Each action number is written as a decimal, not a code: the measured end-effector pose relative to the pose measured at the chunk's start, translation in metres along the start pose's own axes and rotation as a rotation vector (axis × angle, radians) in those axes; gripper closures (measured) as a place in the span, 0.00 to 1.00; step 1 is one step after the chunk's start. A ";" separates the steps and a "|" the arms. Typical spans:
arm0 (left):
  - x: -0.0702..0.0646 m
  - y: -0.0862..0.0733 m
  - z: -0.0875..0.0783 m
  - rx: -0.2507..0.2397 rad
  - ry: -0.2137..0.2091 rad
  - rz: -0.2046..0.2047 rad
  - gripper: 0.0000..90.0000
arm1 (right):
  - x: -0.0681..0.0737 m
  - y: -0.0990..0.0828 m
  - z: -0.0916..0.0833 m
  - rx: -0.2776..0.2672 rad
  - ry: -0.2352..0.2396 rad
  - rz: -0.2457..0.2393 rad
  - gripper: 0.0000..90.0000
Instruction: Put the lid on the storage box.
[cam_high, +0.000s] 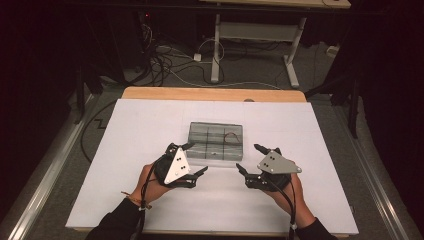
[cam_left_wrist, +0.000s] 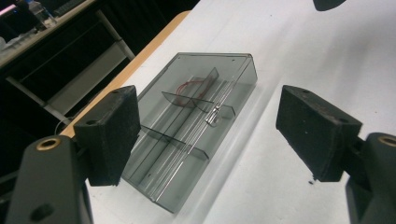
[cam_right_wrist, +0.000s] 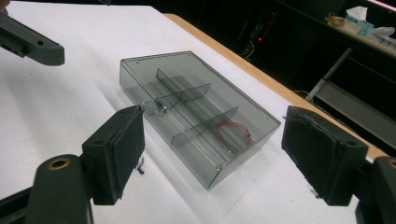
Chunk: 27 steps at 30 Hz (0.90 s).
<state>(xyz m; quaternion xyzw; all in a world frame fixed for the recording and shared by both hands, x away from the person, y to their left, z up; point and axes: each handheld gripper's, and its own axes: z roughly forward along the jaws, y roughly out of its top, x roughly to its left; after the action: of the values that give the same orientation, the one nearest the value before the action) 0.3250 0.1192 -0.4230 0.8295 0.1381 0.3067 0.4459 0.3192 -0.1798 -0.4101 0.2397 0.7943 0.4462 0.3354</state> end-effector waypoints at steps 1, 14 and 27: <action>0.000 0.000 -0.001 -0.003 -0.001 -0.002 0.24 | 0.000 0.000 -0.001 -0.001 -0.002 0.000 0.24; -0.003 -0.009 -0.007 0.008 0.005 0.006 0.24 | -0.002 -0.005 -0.017 -0.016 -0.020 -0.022 0.25; -0.008 -0.025 -0.022 0.024 0.049 -0.005 0.24 | 0.000 -0.012 -0.029 -0.002 -0.034 -0.027 0.25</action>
<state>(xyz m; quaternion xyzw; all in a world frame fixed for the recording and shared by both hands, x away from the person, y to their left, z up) 0.3062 0.1435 -0.4371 0.8268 0.1548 0.3241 0.4330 0.2968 -0.2016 -0.4096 0.2362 0.7911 0.4384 0.3552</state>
